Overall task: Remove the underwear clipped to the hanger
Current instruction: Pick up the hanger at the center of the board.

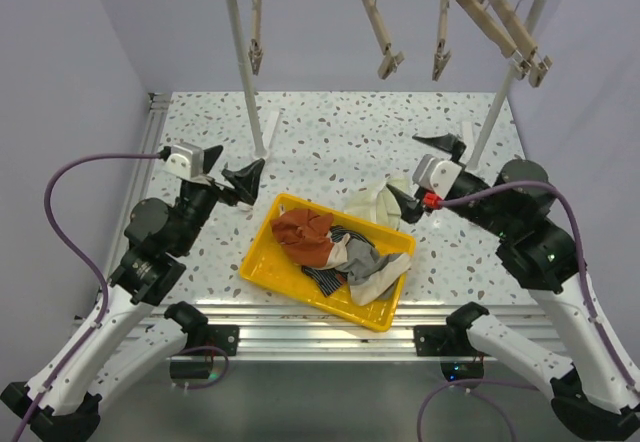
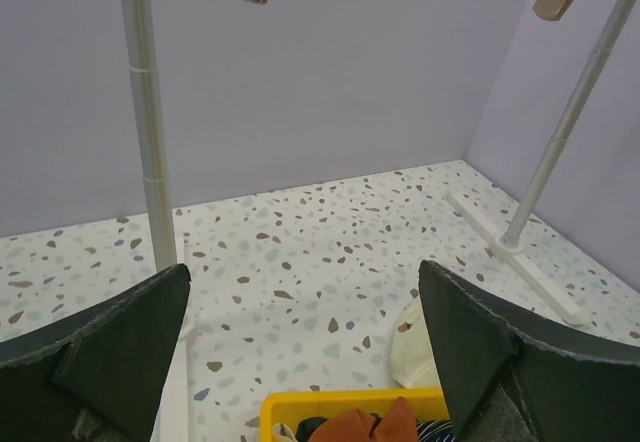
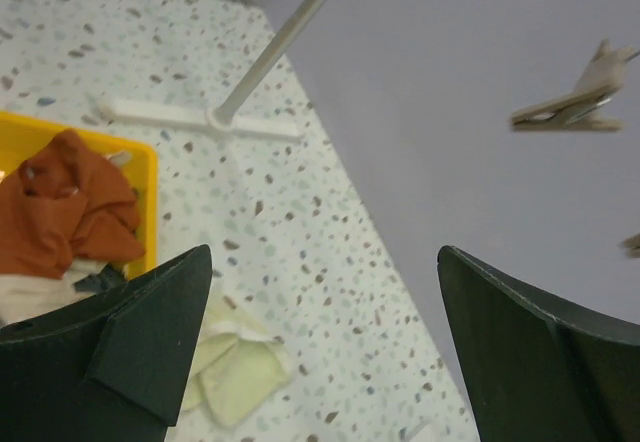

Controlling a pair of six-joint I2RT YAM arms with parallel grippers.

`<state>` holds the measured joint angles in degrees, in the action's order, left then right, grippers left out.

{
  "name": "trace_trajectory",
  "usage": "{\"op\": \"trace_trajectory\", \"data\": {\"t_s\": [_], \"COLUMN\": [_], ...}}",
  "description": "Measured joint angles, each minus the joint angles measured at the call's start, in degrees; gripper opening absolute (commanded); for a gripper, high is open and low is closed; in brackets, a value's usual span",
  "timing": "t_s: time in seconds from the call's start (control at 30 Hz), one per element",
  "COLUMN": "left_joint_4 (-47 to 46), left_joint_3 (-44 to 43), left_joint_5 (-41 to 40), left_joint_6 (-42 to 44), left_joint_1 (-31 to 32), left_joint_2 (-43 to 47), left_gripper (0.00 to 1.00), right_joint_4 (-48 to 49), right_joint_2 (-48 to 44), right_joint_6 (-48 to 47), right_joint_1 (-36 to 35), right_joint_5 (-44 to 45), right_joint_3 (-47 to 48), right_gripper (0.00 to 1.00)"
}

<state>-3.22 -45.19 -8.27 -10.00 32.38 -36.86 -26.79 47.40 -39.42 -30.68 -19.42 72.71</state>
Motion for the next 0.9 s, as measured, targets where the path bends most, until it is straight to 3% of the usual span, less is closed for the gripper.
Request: {"op": "trace_trajectory", "data": {"t_s": [0.17,0.37,0.7,0.9], "left_joint_4": [1.40,2.89,7.37,8.92], "left_joint_3": [0.09,0.35,2.99,3.93], "left_joint_5": [-0.90,-2.34,-3.63,-4.50], "left_joint_6": [-1.53,-3.54,-7.58,-9.01], "left_joint_1": [0.00,0.00,0.00,0.00], "left_joint_2": [-0.04,0.70,3.87,5.64], "left_gripper": [1.00,1.00,1.00,1.00], "right_joint_4": [-4.37,-4.42,-3.80,-1.77], "right_joint_2": [1.60,12.41,41.88,49.44], "right_joint_6": [3.85,14.49,35.04,40.79], "right_joint_1": [0.07,1.11,5.64,6.58], "right_joint_5": [2.51,7.15,17.46,19.85], "right_joint_3": [-8.94,-17.51,-10.01,-9.46], "right_gripper": [0.99,0.94,0.83,0.75]}}
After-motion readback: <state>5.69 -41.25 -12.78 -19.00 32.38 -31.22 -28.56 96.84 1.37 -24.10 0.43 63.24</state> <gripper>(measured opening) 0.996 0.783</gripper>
